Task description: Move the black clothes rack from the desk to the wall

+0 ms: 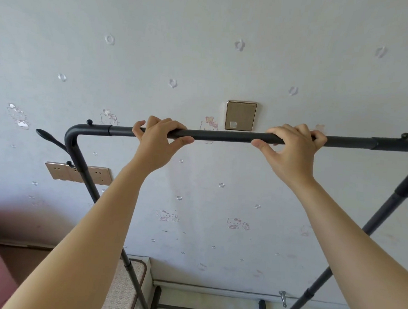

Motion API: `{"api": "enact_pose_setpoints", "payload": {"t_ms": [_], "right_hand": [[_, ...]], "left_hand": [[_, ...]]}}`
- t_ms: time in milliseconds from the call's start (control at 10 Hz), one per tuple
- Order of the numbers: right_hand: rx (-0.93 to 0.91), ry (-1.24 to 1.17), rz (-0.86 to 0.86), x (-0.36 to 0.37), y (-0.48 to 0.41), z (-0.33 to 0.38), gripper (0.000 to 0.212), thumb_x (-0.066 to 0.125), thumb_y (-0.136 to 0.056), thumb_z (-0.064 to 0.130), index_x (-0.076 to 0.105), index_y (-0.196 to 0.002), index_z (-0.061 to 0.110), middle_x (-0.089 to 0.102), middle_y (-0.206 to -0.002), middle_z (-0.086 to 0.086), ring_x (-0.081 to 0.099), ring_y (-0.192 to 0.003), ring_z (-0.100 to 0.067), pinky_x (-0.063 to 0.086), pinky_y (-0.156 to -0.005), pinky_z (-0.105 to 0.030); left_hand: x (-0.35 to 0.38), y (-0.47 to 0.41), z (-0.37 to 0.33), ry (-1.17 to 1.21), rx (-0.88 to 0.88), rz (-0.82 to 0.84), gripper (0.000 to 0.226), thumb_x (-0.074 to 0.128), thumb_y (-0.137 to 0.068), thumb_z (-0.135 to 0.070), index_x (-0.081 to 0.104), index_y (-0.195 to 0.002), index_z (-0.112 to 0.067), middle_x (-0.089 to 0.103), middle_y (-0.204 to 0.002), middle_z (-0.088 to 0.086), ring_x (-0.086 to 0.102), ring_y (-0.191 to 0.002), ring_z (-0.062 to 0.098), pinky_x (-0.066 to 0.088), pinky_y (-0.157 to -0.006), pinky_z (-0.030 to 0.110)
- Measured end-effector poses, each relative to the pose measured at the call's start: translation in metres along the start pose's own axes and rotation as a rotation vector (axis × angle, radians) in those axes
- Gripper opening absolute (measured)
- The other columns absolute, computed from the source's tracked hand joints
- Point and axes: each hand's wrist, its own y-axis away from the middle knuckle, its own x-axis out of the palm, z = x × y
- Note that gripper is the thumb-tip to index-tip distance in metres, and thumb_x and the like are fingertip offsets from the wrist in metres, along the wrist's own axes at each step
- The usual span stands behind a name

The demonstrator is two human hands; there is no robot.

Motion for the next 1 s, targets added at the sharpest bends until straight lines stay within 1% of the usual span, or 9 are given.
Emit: {"api": "enact_pose_setpoints", "payload": {"t_ms": [100,200,400,500,600,700,800,900,1000], "right_hand": [[-0.016,0.010,0.023,-0.001,0.000,-0.005,0.038,0.057,-0.080,0.064,0.067,-0.083,0.028,0.063,-0.076,0.011,0.046,-0.086,-0.015,0.012,-0.078,-0.030],[-0.031,0.031,0.046,-0.005,0.001,-0.007,0.037,0.057,-0.082,0.063,0.067,-0.088,0.027,0.063,-0.080,0.011,0.047,-0.087,-0.015,0.015,-0.081,-0.032],[-0.063,0.018,0.029,-0.013,0.006,-0.008,0.029,0.059,-0.086,0.055,0.066,-0.093,0.028,0.065,-0.087,0.012,0.050,-0.087,-0.015,0.015,-0.085,-0.028],[-0.073,0.001,0.016,-0.016,0.008,-0.009,0.027,0.059,-0.087,0.052,0.066,-0.094,0.026,0.065,-0.088,0.012,0.051,-0.089,-0.014,0.016,-0.087,-0.028],[-0.091,-0.040,0.026,-0.021,0.007,-0.010,0.024,0.063,-0.088,0.044,0.067,-0.096,0.022,0.066,-0.091,0.008,0.055,-0.091,-0.016,0.022,-0.092,-0.028],[-0.090,-0.095,0.025,-0.035,0.008,-0.012,0.016,0.065,-0.090,0.031,0.068,-0.098,0.017,0.068,-0.095,0.005,0.059,-0.093,-0.019,0.036,-0.093,-0.034],[0.001,-0.196,0.038,-0.054,0.016,-0.004,0.016,0.062,-0.092,0.023,0.067,-0.104,0.014,0.067,-0.103,0.004,0.059,-0.101,-0.018,0.044,-0.091,-0.037],[0.094,-0.330,-0.012,-0.084,0.023,0.010,0.018,0.058,-0.095,0.023,0.064,-0.110,0.015,0.064,-0.108,0.008,0.057,-0.106,-0.009,0.047,-0.091,-0.031],[0.132,-0.438,-0.164,-0.136,0.028,0.031,0.020,0.051,-0.096,0.027,0.063,-0.108,0.017,0.065,-0.109,0.012,0.058,-0.107,-0.006,0.043,-0.089,-0.016]], "left_hand": [[0.005,0.003,-0.001,-0.021,0.034,-0.048,0.022,0.058,-0.085,-0.054,0.063,-0.089,-0.032,0.061,-0.084,-0.012,0.039,-0.099,0.011,0.009,-0.103,0.038],[0.007,0.006,-0.003,-0.024,0.046,-0.078,0.025,0.058,-0.085,-0.055,0.063,-0.090,-0.031,0.061,-0.085,-0.012,0.041,-0.098,0.013,0.011,-0.105,0.040],[0.007,0.012,-0.007,-0.042,0.060,-0.092,0.031,0.054,-0.086,-0.058,0.062,-0.094,-0.030,0.058,-0.087,-0.013,0.044,-0.096,0.014,0.016,-0.107,0.043],[0.008,0.014,-0.009,-0.021,0.076,-0.102,0.029,0.054,-0.088,-0.055,0.063,-0.100,-0.030,0.058,-0.090,-0.014,0.046,-0.097,0.014,0.018,-0.105,0.039],[0.006,0.018,-0.015,0.033,0.096,-0.126,0.027,0.059,-0.089,-0.046,0.064,-0.107,-0.025,0.062,-0.097,-0.012,0.049,-0.101,0.014,0.022,-0.103,0.033],[0.002,0.027,-0.024,0.114,0.146,-0.155,0.020,0.063,-0.091,-0.026,0.065,-0.109,-0.019,0.066,-0.107,-0.007,0.055,-0.106,0.016,0.032,-0.103,0.032],[-0.002,0.052,-0.038,0.162,0.143,-0.192,0.024,0.064,-0.088,-0.012,0.065,-0.112,-0.018,0.062,-0.120,-0.007,0.051,-0.114,0.010,0.035,-0.103,0.030],[0.003,0.099,-0.033,0.176,0.169,-0.077,0.020,0.060,-0.090,-0.024,0.062,-0.108,-0.032,0.060,-0.113,-0.020,0.051,-0.107,-0.002,0.040,-0.097,0.026],[0.028,0.181,-0.006,0.215,0.106,0.098,0.024,0.053,-0.085,-0.040,0.054,-0.105,-0.052,0.059,-0.105,-0.031,0.055,-0.097,-0.010,0.045,-0.086,0.026]]}}
